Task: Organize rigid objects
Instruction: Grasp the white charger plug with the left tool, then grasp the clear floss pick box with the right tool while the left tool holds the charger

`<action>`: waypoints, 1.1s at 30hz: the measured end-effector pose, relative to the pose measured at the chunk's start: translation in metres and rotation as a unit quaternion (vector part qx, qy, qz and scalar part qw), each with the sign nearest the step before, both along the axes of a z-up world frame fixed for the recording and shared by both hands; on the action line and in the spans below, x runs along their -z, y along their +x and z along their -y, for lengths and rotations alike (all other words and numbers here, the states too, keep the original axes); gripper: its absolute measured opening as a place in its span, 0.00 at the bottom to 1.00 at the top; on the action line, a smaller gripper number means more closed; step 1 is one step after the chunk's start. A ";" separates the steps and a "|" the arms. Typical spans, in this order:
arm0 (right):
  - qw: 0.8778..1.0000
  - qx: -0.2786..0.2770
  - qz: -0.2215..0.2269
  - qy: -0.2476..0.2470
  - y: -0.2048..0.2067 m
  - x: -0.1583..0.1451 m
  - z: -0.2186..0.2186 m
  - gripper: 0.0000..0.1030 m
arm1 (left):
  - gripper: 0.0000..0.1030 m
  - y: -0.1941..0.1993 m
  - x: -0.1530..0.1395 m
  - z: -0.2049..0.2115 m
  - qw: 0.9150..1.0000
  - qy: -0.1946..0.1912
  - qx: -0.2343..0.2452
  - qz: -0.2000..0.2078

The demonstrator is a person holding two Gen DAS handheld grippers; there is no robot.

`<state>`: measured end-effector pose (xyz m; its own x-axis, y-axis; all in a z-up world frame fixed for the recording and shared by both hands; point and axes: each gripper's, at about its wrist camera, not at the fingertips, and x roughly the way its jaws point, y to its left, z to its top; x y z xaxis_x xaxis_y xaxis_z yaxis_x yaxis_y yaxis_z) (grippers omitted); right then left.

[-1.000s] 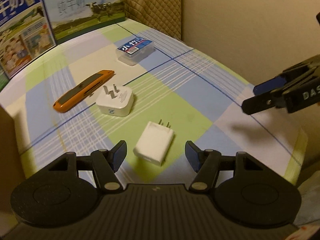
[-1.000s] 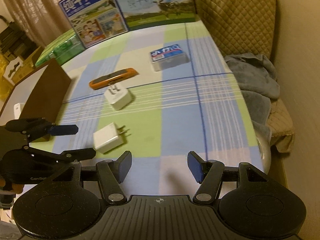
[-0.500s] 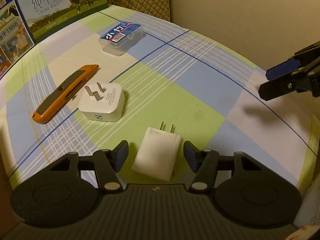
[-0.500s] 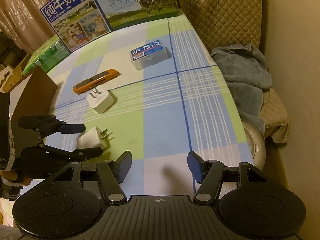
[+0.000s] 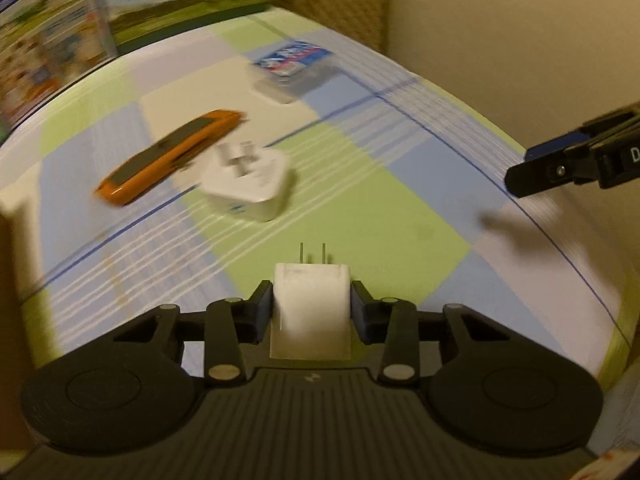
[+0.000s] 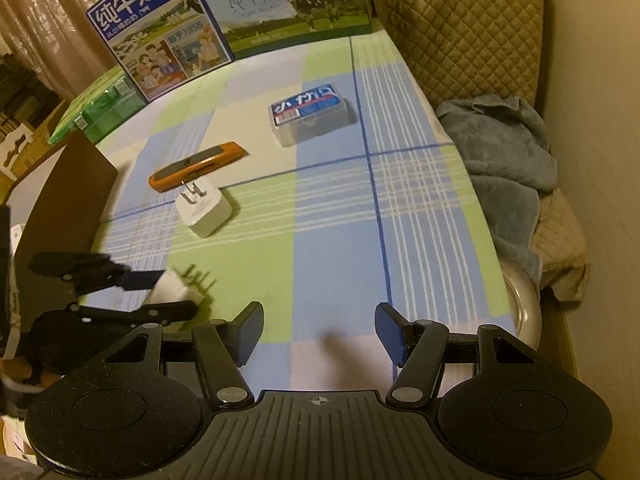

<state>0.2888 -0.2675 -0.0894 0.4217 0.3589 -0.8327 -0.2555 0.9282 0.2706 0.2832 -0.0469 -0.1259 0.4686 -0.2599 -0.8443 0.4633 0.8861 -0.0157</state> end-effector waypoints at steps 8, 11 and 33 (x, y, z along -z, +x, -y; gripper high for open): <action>0.999 -0.014 0.049 -0.012 0.044 -0.002 -0.004 0.57 | 0.35 0.005 -0.008 -0.047 0.990 0.011 -0.141 0.006; 0.997 -0.015 0.070 -0.009 0.069 -0.002 -0.006 0.59 | 0.35 0.009 -0.013 -0.058 0.984 0.005 -0.180 0.009; 0.992 -0.082 0.081 -0.047 0.199 0.042 -0.085 0.94 | 0.35 0.063 -0.020 -0.092 0.964 0.014 -0.267 0.015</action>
<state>0.4873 -0.1826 -0.1309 0.4948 0.3575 -0.7921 -0.4376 0.8900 0.1283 0.3462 0.0451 -0.1057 0.5529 0.0478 -0.8319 -0.0587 0.9981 0.0184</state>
